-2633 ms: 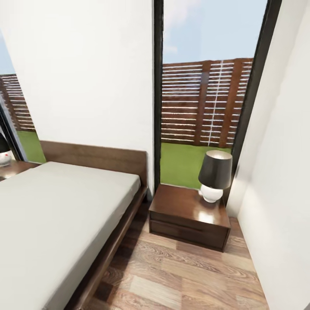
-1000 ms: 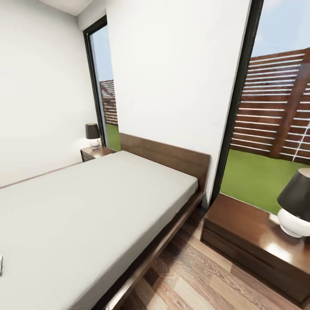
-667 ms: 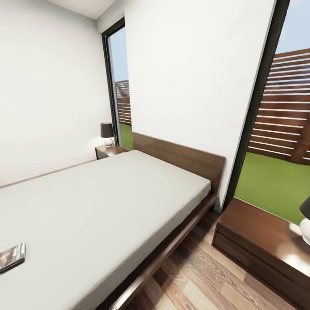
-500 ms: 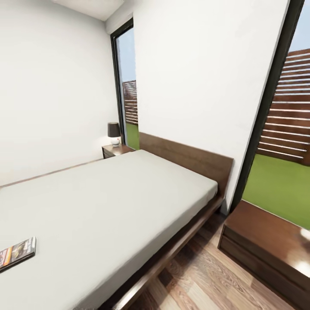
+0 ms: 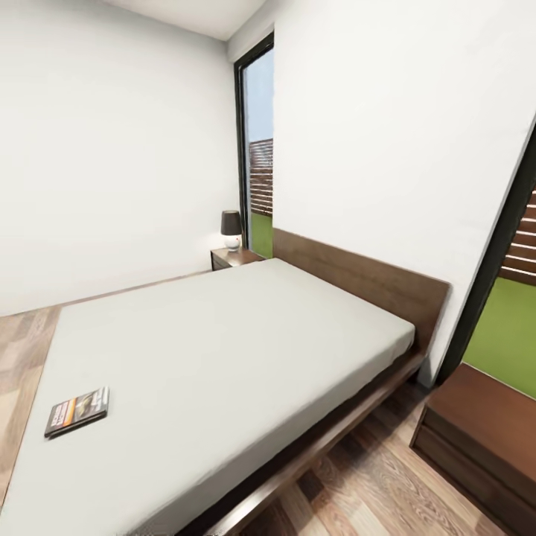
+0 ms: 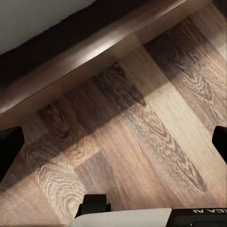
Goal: In the bedroom, move the book from the bed onto either nightstand, and place the two sandals side by side next to the bed.
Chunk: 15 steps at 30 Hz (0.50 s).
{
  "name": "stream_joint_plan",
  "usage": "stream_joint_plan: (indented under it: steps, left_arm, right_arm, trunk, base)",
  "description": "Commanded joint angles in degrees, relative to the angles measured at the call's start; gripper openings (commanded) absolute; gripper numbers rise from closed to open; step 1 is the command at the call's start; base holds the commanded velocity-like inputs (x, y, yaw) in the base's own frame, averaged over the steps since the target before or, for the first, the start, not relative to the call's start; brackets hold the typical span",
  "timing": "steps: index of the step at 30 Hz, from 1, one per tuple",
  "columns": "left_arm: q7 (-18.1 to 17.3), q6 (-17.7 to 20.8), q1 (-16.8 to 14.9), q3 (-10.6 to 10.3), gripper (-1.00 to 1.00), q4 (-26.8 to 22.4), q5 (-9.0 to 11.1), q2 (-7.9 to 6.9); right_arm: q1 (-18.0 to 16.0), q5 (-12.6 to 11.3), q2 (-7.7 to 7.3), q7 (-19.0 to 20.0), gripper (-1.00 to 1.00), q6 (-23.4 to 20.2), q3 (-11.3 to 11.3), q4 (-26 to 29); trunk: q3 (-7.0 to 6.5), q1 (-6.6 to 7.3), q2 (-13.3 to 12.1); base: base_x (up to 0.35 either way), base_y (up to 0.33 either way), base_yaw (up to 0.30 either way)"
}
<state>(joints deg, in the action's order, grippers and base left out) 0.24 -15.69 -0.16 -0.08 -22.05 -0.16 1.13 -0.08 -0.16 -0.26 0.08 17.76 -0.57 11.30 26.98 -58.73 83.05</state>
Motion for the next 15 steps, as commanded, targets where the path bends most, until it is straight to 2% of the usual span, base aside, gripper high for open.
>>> stream_joint_plan:
  steps: [1, 15]
  left_arm:
    - [0.03, -0.13, -0.02, -0.01, 1.0, -0.01, -0.02, 0.01]
    - [0.03, -0.13, -0.02, -0.01, 1.0, -0.01, -0.05, 0.01]
  right_arm:
    - [-0.01, -0.02, 0.0, 0.01, 1.0, 0.17, -0.05, -0.01]
    - [-0.01, -0.02, 0.0, 0.03, 1.0, 0.17, -0.05, -0.03]
  trunk:
    - [0.05, 0.0, 0.03]
    - [0.05, 0.0, 0.03]
  base:
    - [0.0, 0.0, 0.294]
    - [0.0, 0.0, 0.294]
